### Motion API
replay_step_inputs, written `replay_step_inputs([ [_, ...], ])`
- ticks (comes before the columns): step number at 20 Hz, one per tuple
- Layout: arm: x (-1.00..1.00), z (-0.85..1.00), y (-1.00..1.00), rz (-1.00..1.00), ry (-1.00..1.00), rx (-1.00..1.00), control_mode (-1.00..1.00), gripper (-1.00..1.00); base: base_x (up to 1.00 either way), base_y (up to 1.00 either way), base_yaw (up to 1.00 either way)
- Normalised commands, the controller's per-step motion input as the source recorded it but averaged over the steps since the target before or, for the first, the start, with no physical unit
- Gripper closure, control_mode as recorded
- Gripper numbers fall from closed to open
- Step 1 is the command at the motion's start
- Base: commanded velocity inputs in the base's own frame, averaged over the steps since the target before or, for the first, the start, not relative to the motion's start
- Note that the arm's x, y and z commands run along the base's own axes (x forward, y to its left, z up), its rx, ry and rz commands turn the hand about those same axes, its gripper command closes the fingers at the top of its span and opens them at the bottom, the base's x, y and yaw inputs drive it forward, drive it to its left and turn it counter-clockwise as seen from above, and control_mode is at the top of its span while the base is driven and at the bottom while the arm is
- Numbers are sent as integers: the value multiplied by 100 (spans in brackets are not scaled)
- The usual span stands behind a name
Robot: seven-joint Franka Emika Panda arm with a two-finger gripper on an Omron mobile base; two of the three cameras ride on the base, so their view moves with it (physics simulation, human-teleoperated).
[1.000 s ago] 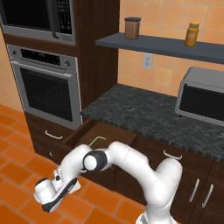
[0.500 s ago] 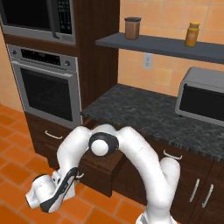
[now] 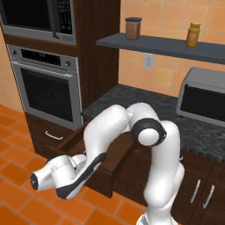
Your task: Take a straw from the drawer in front and place it inside the glass cup on the dining counter.
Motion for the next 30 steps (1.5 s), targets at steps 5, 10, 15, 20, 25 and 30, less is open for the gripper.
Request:
replay_step_inputs([
  [5,2,100,-31,-25,-17,29,-100,-100,0,0,0],
  [10,23,100,-55,-32,-17,45,-100,-100,0,0,0],
  [15,45,79,-93,-20,-23,75,-100,-100,0,0,0],
  [20,69,-4,-100,-22,-15,83,-100,-100,0,0,0],
  [25,94,-39,-53,-2,4,64,-100,-100,0,0,0],
  [30,100,-26,14,0,36,5,-100,-100,0,0,0],
])
